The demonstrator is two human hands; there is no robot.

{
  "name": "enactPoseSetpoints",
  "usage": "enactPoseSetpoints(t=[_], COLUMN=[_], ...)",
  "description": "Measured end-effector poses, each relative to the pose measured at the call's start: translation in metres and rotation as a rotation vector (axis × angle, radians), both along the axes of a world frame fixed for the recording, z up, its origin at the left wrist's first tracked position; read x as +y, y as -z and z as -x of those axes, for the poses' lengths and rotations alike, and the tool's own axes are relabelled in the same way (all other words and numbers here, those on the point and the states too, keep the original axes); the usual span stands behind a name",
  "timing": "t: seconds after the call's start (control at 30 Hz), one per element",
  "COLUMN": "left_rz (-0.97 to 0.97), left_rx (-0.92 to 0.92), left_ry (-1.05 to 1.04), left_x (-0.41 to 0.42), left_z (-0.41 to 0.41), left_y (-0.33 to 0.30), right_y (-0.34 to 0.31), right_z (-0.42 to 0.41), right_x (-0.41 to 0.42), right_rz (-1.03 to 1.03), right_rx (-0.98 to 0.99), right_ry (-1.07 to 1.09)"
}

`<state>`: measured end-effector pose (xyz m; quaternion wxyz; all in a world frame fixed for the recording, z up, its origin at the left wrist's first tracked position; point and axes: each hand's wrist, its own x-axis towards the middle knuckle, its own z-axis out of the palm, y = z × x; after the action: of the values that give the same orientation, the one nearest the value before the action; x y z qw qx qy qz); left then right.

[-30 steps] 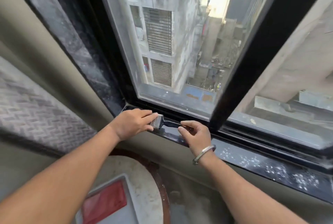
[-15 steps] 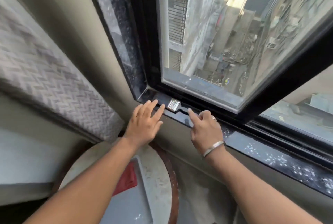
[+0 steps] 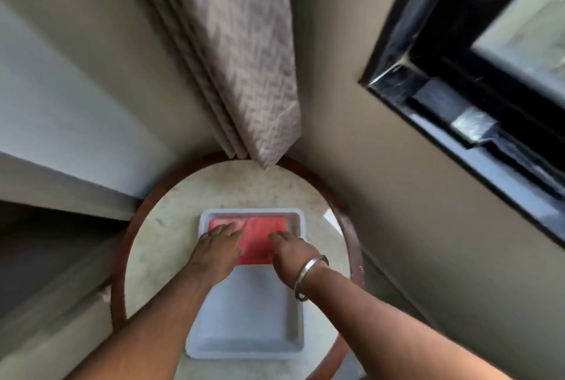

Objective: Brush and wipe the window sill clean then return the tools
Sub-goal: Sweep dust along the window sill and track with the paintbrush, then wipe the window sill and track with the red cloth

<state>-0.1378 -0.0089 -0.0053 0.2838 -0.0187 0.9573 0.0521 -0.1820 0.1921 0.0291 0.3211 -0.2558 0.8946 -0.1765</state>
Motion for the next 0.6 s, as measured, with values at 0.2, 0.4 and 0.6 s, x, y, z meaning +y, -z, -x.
enactPoseSetpoints(t=[0.2,0.4,0.6], left_rz=[0.188,0.253,-0.125], left_rx=[0.149,0.071,0.077], left_ry=[-0.020,0.024,-0.112], left_x=[0.005,0.009,-0.008], left_z=[0.006,0.014,0.002], left_y=[0.025,0.011,-0.046], right_y=[0.057,0.049,-0.007], right_z=[0.023,0.030,0.019], right_x=[-0.043,-0.050,-0.013], right_rz=[-0.240,-0.497,-0.195], right_rx=[0.118,0.268,0.070], right_ry=[-0.070,-0.201,0.060])
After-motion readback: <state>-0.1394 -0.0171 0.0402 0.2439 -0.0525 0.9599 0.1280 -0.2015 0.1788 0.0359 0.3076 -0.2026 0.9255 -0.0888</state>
